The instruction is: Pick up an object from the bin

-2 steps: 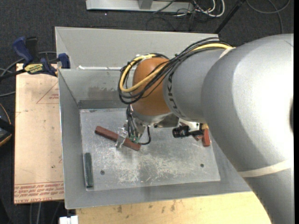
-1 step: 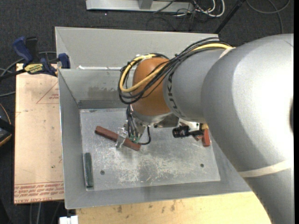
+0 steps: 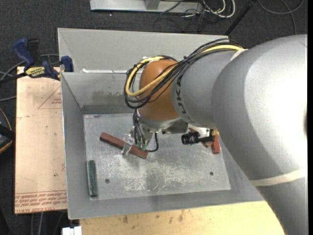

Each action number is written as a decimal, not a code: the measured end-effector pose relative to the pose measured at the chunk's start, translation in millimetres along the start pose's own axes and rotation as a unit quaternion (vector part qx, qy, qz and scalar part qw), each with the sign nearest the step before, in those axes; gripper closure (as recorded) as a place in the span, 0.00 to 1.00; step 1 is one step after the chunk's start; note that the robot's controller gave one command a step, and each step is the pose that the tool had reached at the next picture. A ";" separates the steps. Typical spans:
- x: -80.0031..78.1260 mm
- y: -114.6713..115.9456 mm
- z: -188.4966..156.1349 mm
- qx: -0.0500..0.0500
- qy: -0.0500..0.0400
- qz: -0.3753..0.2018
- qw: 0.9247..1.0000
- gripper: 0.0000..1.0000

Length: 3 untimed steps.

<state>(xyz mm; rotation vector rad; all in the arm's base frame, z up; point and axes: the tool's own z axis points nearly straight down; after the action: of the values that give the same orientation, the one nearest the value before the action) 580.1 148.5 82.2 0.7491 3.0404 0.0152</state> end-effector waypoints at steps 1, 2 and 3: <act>1.7 -2.4 -12.8 0.005 0.004 0.000 1.000 1.00; 1.5 -2.7 -25.8 0.005 0.004 0.000 1.000 1.00; 1.2 -2.6 -36.9 0.005 0.004 0.000 1.000 1.00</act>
Offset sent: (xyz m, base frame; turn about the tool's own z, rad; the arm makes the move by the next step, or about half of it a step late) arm 0.0002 0.0003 0.0109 0.0000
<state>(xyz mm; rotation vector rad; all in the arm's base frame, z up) 577.3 146.5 119.0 0.7507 3.0496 0.0024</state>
